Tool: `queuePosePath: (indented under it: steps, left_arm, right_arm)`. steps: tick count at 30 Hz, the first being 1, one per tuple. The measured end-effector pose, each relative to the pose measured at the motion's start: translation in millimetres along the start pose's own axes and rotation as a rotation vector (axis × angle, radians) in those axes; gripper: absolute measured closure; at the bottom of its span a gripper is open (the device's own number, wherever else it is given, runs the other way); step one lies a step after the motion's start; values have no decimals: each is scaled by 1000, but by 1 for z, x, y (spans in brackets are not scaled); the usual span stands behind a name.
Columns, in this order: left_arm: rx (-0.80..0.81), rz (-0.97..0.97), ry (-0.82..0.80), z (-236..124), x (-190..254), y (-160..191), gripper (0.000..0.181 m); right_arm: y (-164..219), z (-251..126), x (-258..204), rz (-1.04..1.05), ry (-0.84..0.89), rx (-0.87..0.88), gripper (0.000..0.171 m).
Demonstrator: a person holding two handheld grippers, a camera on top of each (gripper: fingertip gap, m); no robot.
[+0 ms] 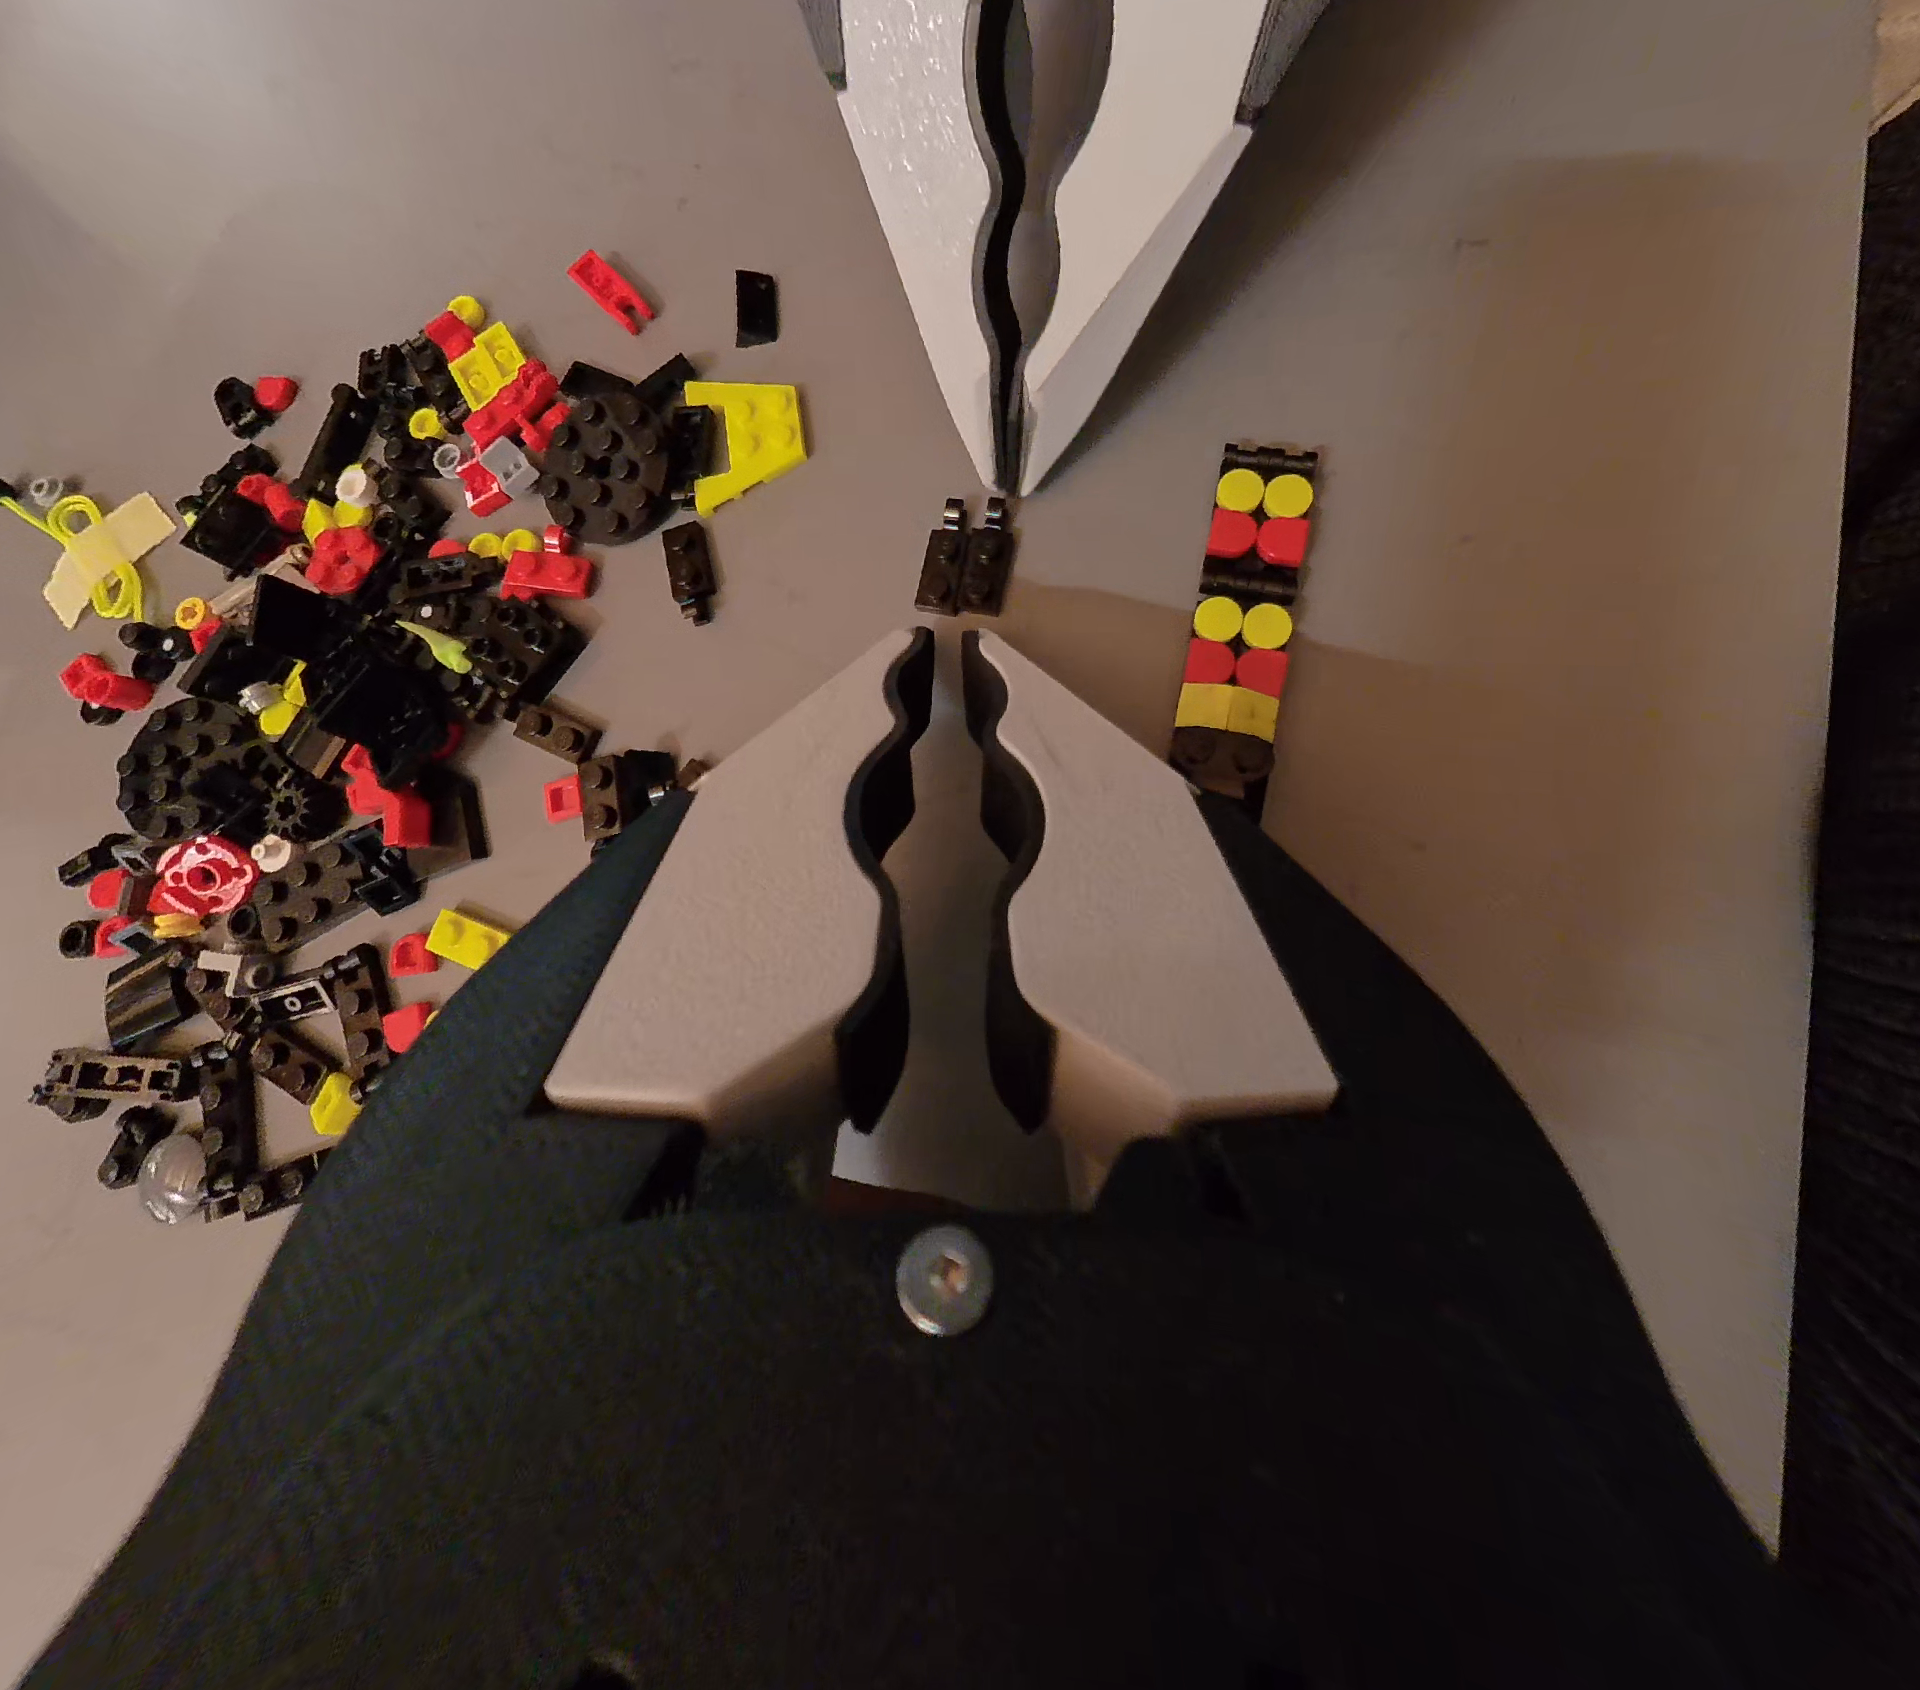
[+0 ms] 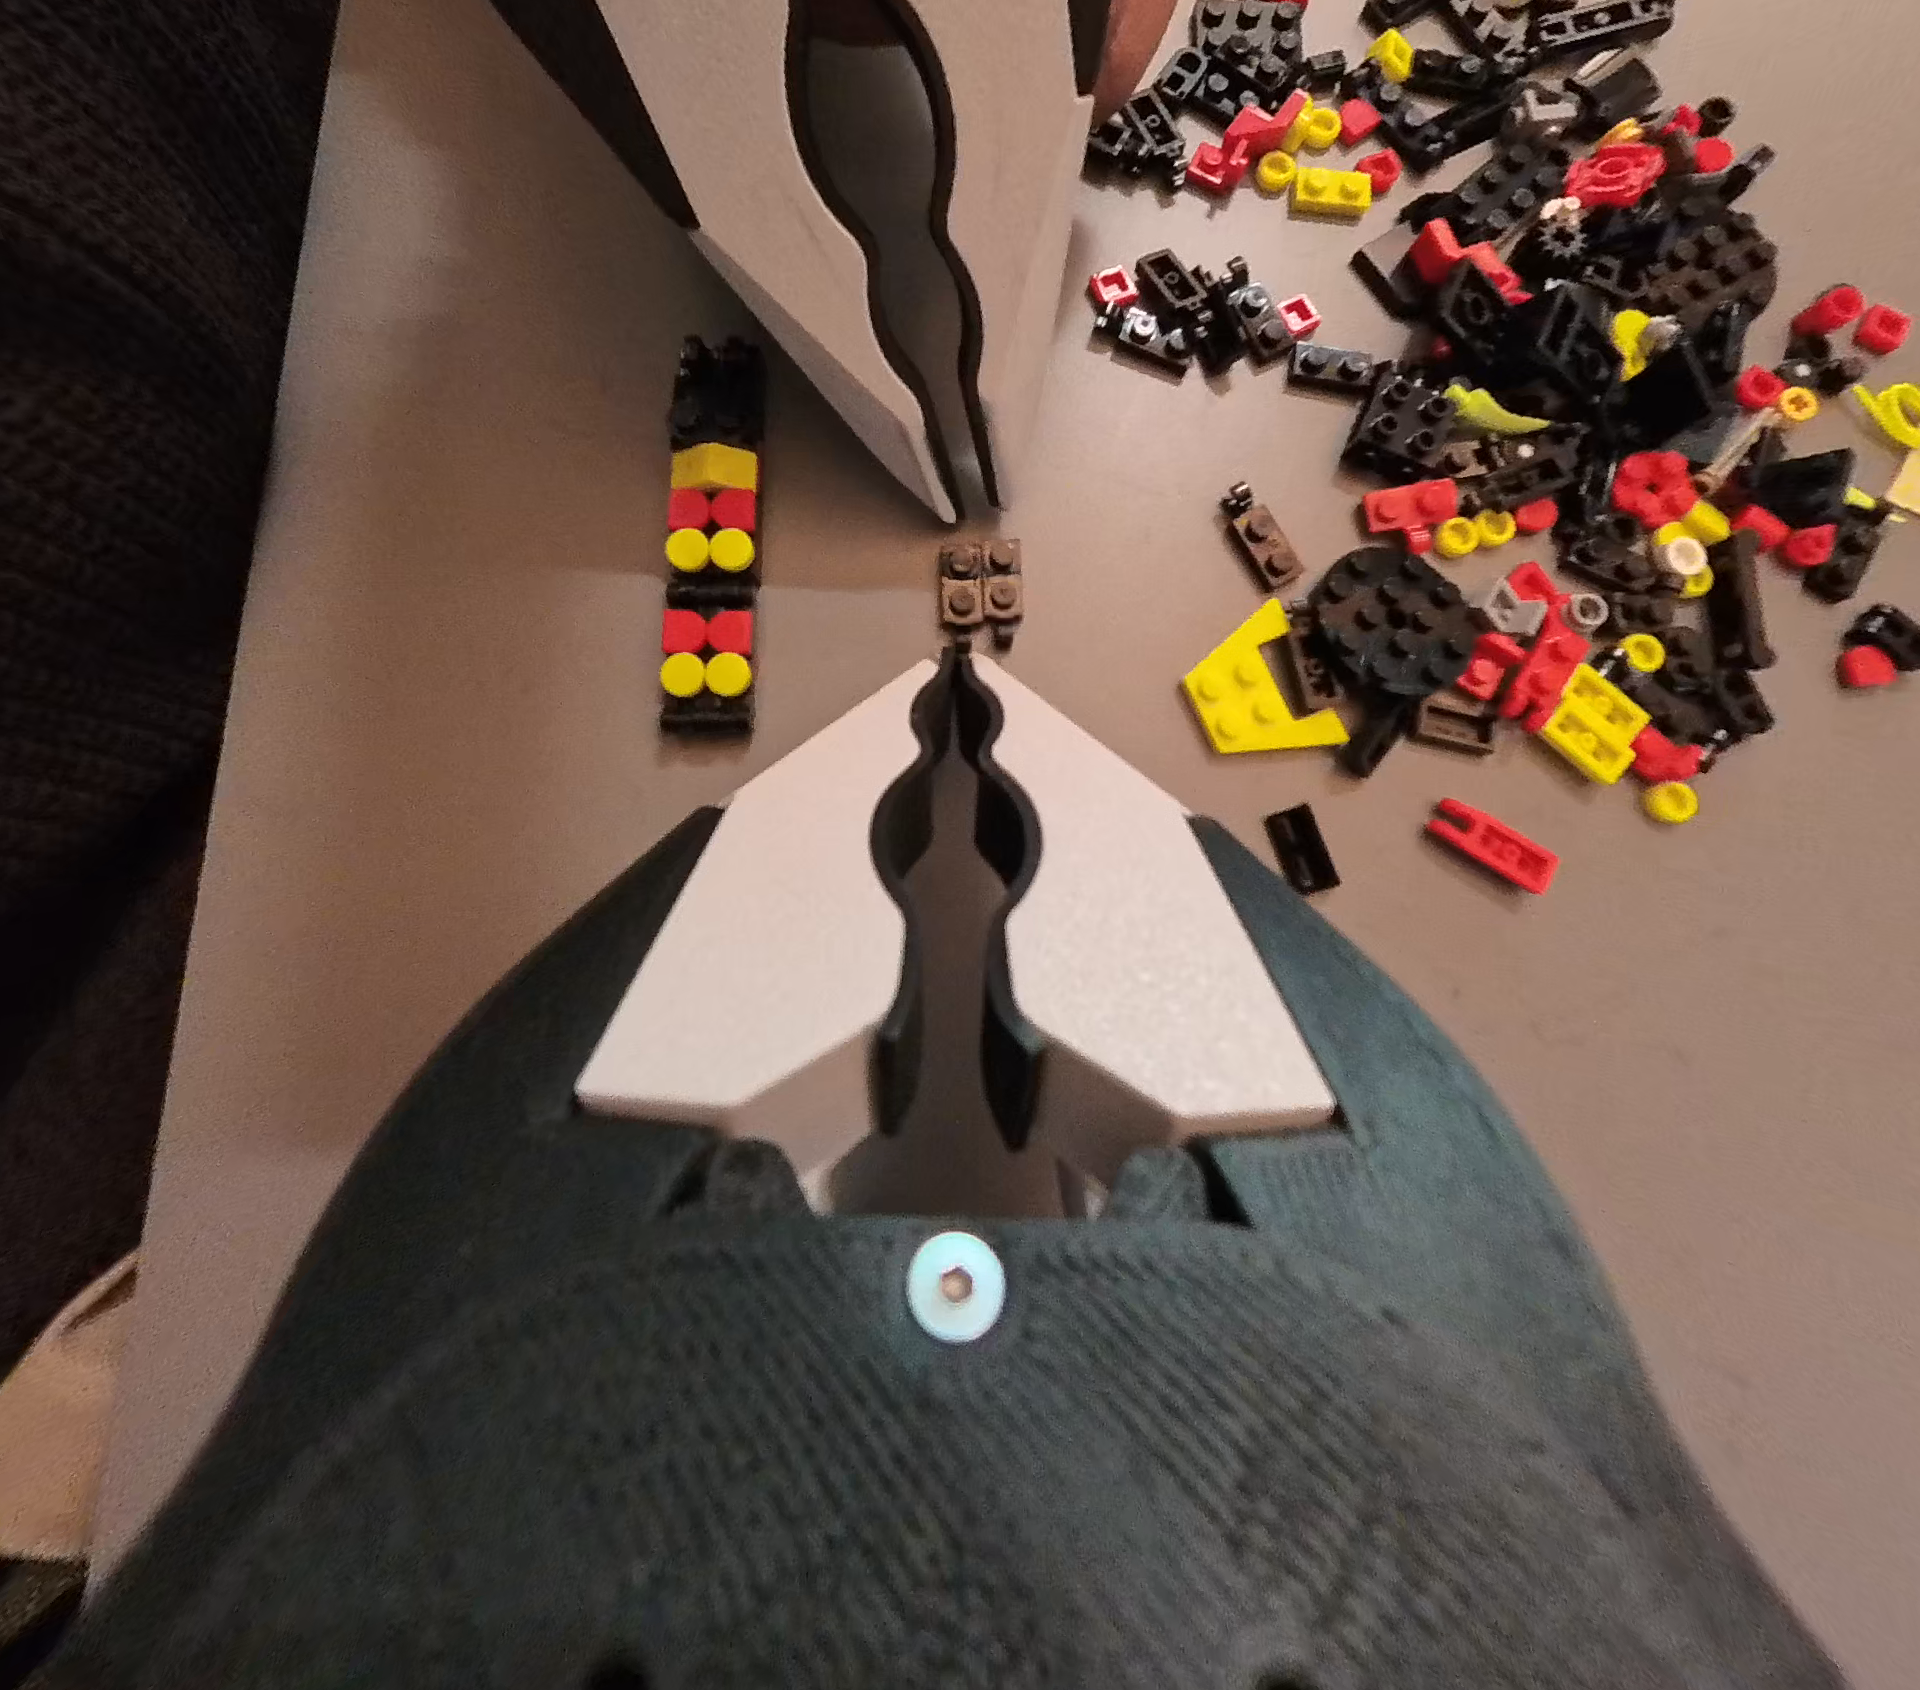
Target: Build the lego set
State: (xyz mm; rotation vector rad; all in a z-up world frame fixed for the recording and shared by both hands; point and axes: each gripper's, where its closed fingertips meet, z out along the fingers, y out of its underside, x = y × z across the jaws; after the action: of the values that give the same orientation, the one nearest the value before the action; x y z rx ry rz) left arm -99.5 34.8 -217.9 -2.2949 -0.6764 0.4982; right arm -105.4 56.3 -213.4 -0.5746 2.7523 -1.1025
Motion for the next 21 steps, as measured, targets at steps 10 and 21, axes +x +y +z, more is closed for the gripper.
queuePosePath:
  steps: [10, 21]
  left_arm:
    - [-1, 5, -3, 0, 0, 0, 176]
    - [-2, 8, -4, 0, 0, 0, 176]
  right_arm:
    - [-1, 2, -1, -3, 2, 1, 171]
    - [-1, 3, -1, -4, 1, -3, 171]
